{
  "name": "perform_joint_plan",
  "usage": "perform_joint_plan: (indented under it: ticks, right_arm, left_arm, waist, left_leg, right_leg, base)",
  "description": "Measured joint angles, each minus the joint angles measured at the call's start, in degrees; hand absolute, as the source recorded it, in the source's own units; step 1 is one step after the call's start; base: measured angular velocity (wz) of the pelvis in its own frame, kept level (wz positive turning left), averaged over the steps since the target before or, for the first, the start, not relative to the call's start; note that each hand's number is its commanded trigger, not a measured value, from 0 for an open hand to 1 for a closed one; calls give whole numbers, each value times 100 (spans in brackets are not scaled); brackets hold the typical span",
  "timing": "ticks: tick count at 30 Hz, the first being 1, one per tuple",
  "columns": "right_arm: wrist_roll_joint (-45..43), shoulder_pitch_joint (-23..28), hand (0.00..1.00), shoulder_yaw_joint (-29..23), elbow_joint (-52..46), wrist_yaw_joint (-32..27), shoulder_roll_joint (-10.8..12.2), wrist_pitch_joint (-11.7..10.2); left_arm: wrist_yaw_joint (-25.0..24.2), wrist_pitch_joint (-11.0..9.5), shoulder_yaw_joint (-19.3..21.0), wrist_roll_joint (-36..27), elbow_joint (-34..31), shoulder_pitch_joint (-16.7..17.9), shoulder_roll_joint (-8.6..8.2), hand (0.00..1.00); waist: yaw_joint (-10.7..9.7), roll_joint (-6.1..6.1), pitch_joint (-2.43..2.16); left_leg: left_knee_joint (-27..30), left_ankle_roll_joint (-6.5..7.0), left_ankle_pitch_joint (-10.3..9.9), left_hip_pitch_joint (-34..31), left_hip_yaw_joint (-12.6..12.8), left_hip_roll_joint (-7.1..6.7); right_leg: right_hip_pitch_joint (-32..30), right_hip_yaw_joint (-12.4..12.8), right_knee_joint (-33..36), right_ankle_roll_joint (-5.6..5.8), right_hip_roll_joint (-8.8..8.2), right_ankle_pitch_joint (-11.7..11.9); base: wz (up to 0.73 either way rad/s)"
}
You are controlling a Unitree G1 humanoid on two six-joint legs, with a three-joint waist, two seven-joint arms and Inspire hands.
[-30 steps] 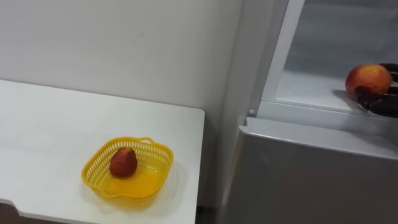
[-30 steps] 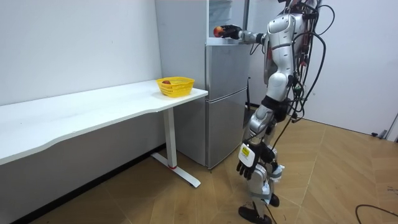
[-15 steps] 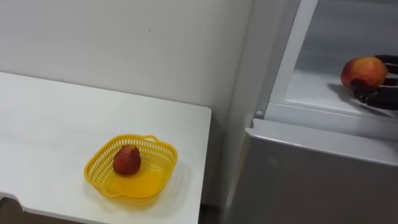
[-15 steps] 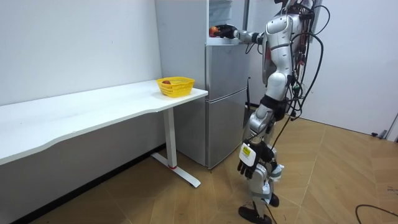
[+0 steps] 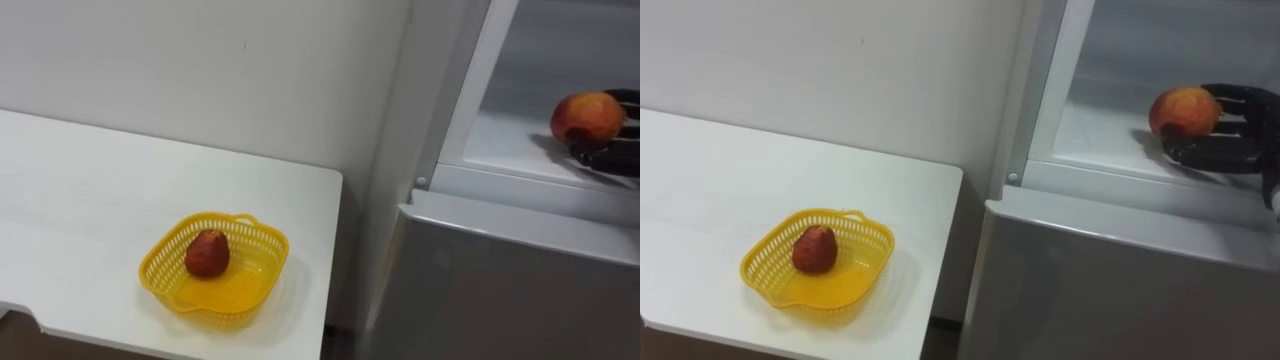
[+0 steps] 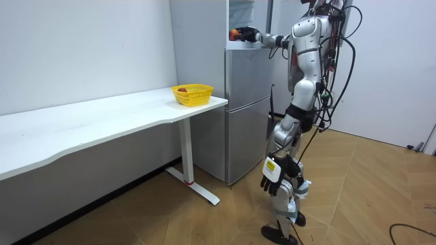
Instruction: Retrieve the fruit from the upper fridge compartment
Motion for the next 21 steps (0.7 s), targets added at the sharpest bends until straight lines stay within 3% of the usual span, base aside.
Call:
perform_joint_plan:
  ticks: [5,9,12,15,17,21]
  right_arm:
    - [-33,495,100,-9,-992,-54,109,51]
    - [-133,961,100,-31,-1947,-132,158,55]
    - [-264,1090,100,-21,-2470,-132,374,56]
    - [-383,1141,100,-27,-2840,-198,501,54]
    - [-508,1270,100,-55,-3332,-351,705,53]
    - [-660,1723,100,-287,-3994,-445,795,49]
  left_arm:
    - [54,-4,14,0,51,-11,-12,0]
    - [134,-14,82,-3,116,-6,-30,0]
    - [134,-18,80,-12,153,-20,-46,0]
    - [163,-101,80,-9,159,-18,-55,0]
    - [216,-108,82,-4,170,-2,-97,0]
    - [241,-123,95,-11,191,-15,-141,0]
  waist:
    - [-7,86,-44]
    - [-15,181,-49]
    - [-27,259,-78]
    - [-22,273,-75]
    - [-37,273,-75]
    - [-49,283,-68]
  left_leg:
    - [7,0,0,51,19,7]
    - [4,0,0,61,18,3]
    - [0,0,0,93,14,7]
    - [6,0,0,125,-3,2]
    - [13,0,-1,137,22,6]
    - [15,4,-1,132,17,6]
  right_leg:
    - [47,29,-3,-5,4,3]
    - [52,40,-2,-5,1,3]
    - [67,48,6,-5,0,3]
    - [110,53,3,-6,-1,3]
    - [128,44,8,-6,-7,3]
    - [130,39,8,-16,-31,-4]
  base:
    - [-1]
    - [-1]
    - [-2]
    - [3]
    - [0]
    - [0]
